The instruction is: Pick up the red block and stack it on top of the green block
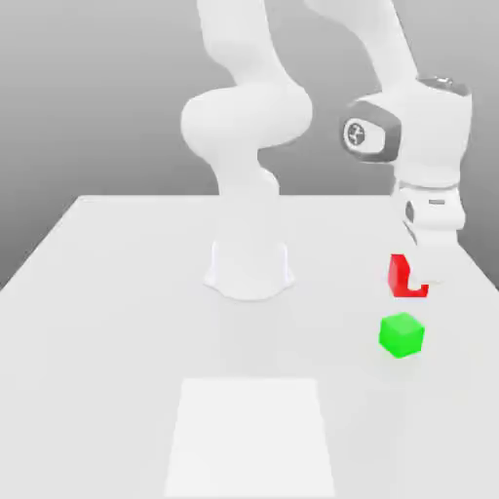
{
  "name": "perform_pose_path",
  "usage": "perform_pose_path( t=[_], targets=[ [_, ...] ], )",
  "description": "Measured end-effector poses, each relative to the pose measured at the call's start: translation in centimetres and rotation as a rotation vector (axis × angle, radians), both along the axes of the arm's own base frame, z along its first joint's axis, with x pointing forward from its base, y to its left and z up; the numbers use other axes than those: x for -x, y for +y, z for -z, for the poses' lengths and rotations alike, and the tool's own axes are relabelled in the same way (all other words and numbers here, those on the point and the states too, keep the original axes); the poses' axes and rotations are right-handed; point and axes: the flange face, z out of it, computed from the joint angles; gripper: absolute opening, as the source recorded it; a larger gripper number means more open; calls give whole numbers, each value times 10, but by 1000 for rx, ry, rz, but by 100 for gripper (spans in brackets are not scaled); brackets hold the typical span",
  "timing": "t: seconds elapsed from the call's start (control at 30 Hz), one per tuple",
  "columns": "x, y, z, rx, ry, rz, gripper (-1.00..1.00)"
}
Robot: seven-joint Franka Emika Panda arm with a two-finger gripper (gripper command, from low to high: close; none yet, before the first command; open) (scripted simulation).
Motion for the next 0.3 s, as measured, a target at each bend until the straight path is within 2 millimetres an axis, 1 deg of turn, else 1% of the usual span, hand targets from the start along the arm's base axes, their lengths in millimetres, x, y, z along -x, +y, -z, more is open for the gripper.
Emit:
perform_pose_path(
  t=[0.17,0.2,0.3],
  targets=[
    [0,0,39,0,0,1,-100],
    [2,0,46,-1,1,-2,100],
    [-1,-2,46,-1,1,7,100]
  ],
)
